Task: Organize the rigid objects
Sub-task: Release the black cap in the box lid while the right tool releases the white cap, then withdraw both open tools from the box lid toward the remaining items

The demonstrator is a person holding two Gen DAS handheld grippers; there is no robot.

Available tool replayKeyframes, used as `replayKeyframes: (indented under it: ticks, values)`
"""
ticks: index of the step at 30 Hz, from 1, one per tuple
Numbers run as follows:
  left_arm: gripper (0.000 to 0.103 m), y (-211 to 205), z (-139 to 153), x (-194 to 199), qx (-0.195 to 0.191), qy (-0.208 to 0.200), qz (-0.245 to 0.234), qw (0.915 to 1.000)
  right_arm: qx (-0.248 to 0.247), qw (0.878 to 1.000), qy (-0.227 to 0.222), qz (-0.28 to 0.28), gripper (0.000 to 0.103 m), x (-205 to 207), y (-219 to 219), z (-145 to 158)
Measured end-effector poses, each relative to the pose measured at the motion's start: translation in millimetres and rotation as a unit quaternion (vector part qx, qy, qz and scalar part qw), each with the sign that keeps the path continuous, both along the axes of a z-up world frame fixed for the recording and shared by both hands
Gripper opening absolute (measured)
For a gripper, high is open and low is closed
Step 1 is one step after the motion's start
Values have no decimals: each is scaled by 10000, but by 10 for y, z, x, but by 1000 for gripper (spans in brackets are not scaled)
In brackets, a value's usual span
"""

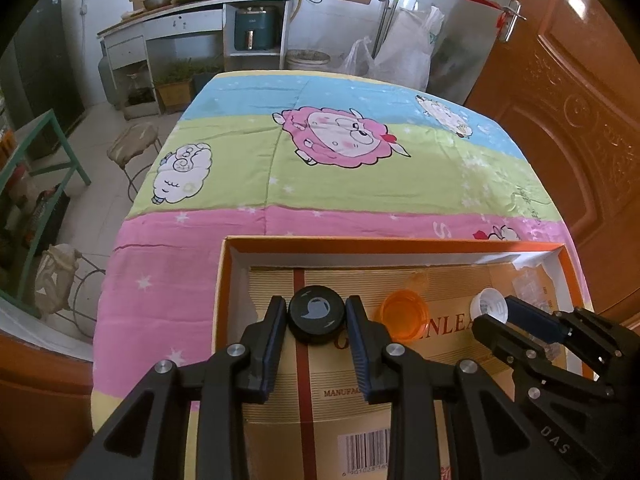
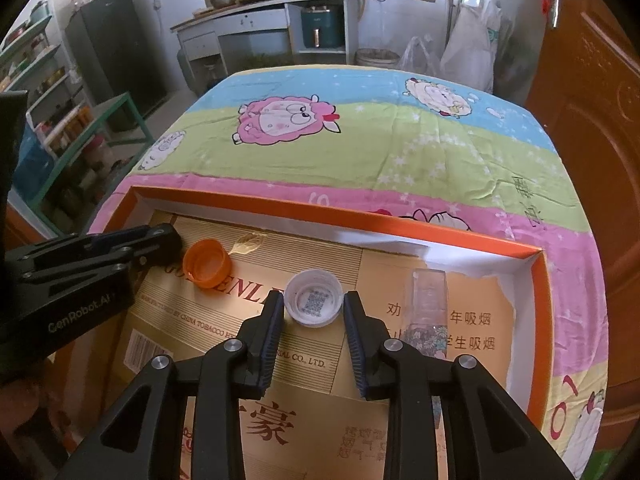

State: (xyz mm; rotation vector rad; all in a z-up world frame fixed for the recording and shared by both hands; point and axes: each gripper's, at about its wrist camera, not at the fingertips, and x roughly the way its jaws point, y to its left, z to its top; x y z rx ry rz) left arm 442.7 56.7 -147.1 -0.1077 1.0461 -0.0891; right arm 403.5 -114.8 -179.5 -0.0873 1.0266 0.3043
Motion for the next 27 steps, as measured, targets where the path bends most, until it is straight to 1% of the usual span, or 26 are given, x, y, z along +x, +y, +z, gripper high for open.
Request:
replayKeyframes:
  ticks: [3, 5, 7, 8, 9, 11, 15, 18, 23, 27]
  values:
    - [30, -7, 34, -22, -14, -53, -14, 10000, 80, 9999, -64, 23, 36, -26, -7, 50]
    - [31, -6, 90, -50, -22, -172, -3, 9998, 83, 9999, -138, 54, 41, -40, 1, 98]
    - [33, 0, 137, -70, -6, -254, 18, 9997, 24, 9997, -228, 73, 48, -54, 16, 145]
    - [40, 2, 160, -79, 0, -292, 21, 9996, 6, 9997, -256, 64, 48, -62, 14, 159]
    - [49, 6, 172, -84, 4, -302, 21, 9995, 8, 9996, -268, 67, 48, -76, 13, 175]
    - [54, 12, 175, -98, -10, -296, 11, 9996, 26, 9996, -270, 57, 48, -95, -7, 197]
    - [54, -11, 124, -118, -57, -168, -79, 9998, 85, 9996, -282, 5, 48, -155, -63, 260]
    - [54, -32, 148, -186, -33, -205, -108, 9997, 91, 9994, -324, -25, 48, -229, -94, 327]
    - [54, -11, 312, -366, -125, -387, -152, 9991, 129, 9988, -473, -78, 48, -424, -190, 487]
    - [54, -9, 432, -579, -195, -483, -224, 9984, 226, 9985, -457, -190, 48, -619, -315, 546]
